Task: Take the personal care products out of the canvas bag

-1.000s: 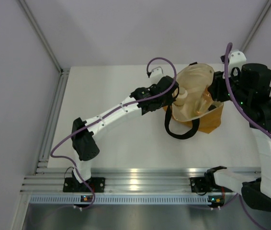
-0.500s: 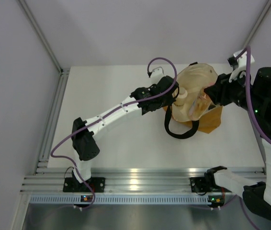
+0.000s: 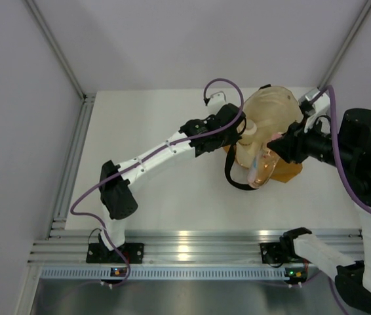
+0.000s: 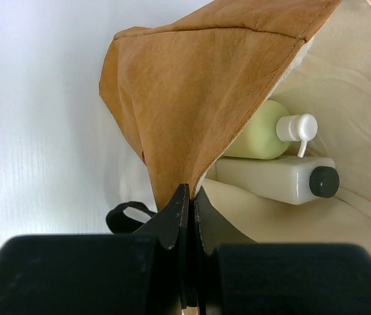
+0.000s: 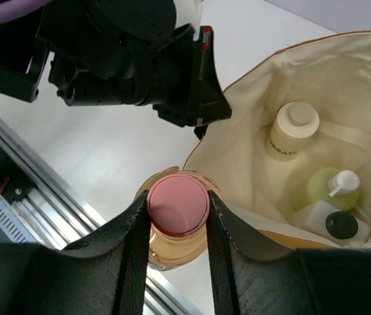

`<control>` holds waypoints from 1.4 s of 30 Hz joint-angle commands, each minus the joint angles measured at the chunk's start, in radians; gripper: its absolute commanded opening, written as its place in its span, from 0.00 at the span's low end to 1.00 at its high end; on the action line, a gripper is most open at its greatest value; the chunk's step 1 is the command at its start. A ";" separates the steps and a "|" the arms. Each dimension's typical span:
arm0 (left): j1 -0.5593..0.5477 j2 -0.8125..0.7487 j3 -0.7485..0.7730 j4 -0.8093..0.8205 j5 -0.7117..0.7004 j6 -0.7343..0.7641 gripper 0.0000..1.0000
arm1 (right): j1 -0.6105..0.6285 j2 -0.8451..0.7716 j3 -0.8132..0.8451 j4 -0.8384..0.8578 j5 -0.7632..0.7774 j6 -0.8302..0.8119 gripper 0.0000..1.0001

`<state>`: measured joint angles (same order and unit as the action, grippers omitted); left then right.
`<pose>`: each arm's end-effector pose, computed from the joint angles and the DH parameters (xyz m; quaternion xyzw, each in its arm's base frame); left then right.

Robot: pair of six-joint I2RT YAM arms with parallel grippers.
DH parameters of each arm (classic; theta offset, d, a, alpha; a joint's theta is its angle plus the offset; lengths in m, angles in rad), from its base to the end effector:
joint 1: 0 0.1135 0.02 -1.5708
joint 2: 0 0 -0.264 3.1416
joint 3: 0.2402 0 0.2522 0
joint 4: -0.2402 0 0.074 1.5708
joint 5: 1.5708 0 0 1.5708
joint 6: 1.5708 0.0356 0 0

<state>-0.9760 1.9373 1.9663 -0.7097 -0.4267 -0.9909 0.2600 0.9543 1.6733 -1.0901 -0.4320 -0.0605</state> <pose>0.2590 -0.3565 0.3601 -0.0977 0.8814 -0.2443 0.3922 0.1037 0.0430 0.4968 -0.2481 0.7766 0.2309 0.5310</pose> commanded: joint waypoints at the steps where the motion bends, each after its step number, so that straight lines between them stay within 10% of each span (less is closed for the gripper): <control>1: 0.003 0.012 0.042 0.012 0.019 0.021 0.00 | 0.019 -0.064 -0.074 0.226 -0.122 -0.037 0.00; 19: 0.025 0.052 0.072 0.010 0.091 0.066 0.00 | 0.160 -0.374 -0.779 0.839 -0.323 -0.165 0.00; 42: 0.059 0.114 0.120 0.015 0.169 0.179 0.00 | 0.715 -0.022 -0.879 1.165 -0.117 -0.225 0.00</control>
<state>-0.9268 2.0197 2.0495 -0.7097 -0.2703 -0.8608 0.9340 0.9195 0.7631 -0.2501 -0.5247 -0.2905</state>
